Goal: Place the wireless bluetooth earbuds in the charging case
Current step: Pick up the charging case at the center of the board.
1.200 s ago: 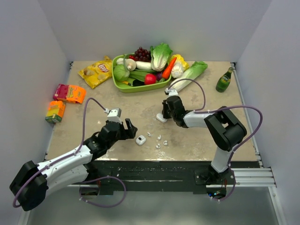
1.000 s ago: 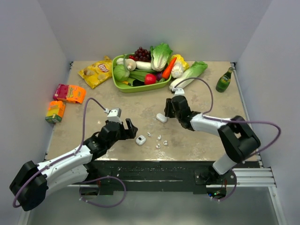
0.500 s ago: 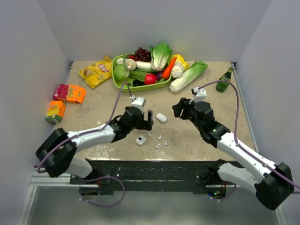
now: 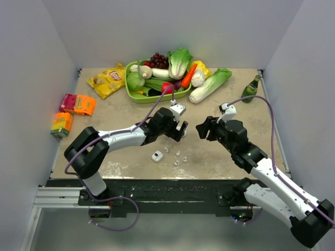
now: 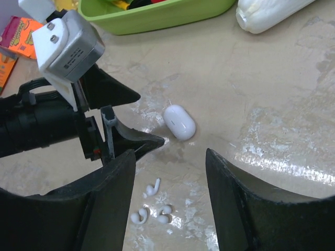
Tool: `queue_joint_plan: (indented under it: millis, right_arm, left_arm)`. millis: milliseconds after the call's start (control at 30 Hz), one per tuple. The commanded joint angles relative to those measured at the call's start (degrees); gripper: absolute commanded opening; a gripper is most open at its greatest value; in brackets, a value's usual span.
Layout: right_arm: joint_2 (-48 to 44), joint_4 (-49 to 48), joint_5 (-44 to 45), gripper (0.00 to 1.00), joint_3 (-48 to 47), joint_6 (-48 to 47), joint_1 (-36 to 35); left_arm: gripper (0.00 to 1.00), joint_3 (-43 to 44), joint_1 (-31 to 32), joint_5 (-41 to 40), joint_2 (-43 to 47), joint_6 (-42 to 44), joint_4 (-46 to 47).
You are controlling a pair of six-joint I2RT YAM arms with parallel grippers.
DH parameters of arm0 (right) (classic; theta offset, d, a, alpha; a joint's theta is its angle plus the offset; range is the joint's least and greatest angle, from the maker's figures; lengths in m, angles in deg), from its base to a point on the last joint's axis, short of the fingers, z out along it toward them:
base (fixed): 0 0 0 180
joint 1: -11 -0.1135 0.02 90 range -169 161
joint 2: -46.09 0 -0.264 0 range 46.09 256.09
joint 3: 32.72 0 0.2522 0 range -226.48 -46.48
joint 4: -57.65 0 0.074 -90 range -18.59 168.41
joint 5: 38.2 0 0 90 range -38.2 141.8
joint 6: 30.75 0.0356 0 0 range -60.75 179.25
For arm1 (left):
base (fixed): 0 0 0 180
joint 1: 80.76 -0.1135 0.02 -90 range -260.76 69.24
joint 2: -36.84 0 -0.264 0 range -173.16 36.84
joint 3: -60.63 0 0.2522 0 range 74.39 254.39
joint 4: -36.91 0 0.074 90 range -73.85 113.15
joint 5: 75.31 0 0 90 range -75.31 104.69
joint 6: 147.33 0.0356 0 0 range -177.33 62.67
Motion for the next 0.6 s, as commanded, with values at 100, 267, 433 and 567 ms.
queue_joint_plan:
  millis: [100,267,433,567]
  right_arm:
    - [-2.47,1.70,-1.53,0.59,-0.53,-0.75,-0.17]
    - [-2.47,2.40,-1.26,0.59,-1.23,-0.93,-0.08]
    - [-3.09,2.23,-1.00,0.59,-0.80,-0.66,-0.17]
    - [-3.00,2.41,-0.74,0.59,-0.53,-0.66,-0.17]
  left_arm:
    - [1.00,4.35,0.28,1.74,-5.17,4.94,-0.95]
    - [1.00,6.99,0.28,0.68,-7.46,5.12,-2.97]
    - [1.00,7.95,0.28,1.29,-9.31,4.15,-2.97]
    - [1.00,8.75,0.28,2.61,-10.45,4.06,-2.89]
